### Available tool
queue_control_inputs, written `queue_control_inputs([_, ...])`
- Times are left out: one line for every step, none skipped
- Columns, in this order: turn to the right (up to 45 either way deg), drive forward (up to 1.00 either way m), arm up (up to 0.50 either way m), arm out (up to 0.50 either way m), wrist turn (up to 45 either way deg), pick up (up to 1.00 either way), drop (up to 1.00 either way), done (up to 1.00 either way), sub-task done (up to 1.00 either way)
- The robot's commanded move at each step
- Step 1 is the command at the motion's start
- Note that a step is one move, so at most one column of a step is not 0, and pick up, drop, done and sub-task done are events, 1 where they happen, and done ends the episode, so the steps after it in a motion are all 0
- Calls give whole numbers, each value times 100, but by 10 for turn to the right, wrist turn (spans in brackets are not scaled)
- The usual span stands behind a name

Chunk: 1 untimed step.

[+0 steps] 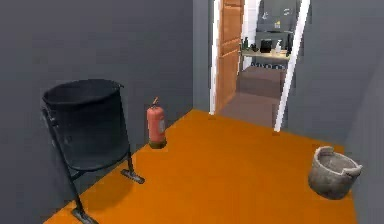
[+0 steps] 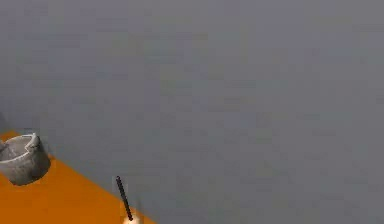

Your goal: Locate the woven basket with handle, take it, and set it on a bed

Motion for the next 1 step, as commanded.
queue_control_inputs([150,0,0,0,0,0,0,0,0])
